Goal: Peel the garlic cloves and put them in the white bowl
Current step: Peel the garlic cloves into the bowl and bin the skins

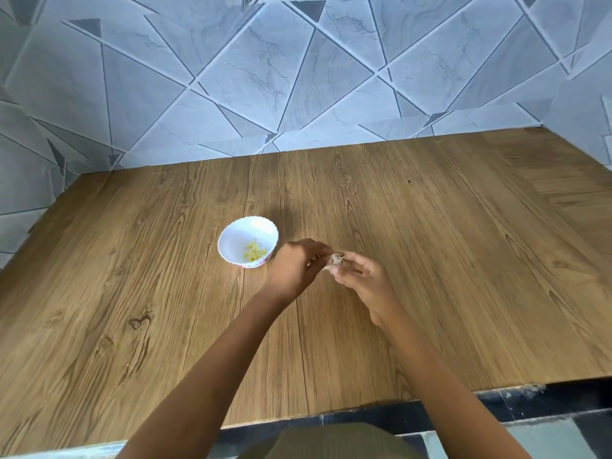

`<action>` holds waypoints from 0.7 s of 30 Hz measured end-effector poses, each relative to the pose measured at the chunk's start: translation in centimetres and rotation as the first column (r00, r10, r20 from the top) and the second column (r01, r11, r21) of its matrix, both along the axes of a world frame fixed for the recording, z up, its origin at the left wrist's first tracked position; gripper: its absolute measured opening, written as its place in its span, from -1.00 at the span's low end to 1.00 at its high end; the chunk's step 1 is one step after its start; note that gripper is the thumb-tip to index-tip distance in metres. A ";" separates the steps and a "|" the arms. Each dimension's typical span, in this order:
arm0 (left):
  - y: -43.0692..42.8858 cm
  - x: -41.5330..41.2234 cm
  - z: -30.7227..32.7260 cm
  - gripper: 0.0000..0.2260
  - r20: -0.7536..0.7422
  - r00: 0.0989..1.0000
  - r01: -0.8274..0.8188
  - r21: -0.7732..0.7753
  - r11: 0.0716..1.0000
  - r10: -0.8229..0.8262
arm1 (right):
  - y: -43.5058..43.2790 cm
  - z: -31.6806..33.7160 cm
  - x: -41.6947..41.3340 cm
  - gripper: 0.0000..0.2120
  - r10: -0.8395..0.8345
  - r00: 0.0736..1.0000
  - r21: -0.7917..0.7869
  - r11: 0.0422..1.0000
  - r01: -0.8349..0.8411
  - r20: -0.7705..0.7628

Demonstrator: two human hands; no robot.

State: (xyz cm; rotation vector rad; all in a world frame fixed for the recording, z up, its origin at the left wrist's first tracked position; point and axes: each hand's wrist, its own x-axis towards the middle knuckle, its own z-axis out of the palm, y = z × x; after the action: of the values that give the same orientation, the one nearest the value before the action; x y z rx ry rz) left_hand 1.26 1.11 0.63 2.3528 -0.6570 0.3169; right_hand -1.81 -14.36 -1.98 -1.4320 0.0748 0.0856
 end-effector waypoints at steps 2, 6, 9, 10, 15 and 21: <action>-0.5 -0.1 -0.2 -0.87 -0.042 0.999 -0.032 -0.033 0.999 0.030 | 0.5 -0.3 -0.2 -0.84 -0.037 0.999 0.053 0.998 0.037 0.001; -1.1 -0.3 -0.6 -0.93 -0.158 0.977 -0.153 -0.055 0.987 0.143 | 0.8 -0.6 -0.1 -0.85 -0.075 0.997 0.032 0.997 0.074 0.025; -1.4 -0.6 -0.8 -0.93 -0.185 0.961 -0.213 -0.034 0.976 0.204 | 1.1 -0.9 0.1 -0.84 -0.080 0.996 -0.016 0.997 0.081 0.030; -1.5 -0.7 -1.0 -0.93 -0.184 0.958 -0.228 -0.026 0.973 0.219 | 1.2 -1.0 0.2 -0.82 -0.087 0.996 -0.032 0.996 0.088 0.028; -2.0 -1.1 -1.5 -0.89 -0.219 0.934 -0.296 -0.032 0.955 0.283 | 1.7 -1.4 0.7 -0.83 -0.126 0.992 -0.115 0.985 0.125 -0.004; -1.0 -0.3 -1.9 -0.91 -0.501 0.846 -0.327 -0.216 0.920 0.183 | 1.0 -0.5 1.3 -0.91 -0.058 0.989 -0.074 0.996 0.048 -0.134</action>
State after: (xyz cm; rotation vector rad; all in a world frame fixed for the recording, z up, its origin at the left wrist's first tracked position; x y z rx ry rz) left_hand 0.94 0.12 -1.24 2.1074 -0.0465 -0.0523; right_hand -0.50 -13.35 -2.47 -1.4929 0.2305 0.1379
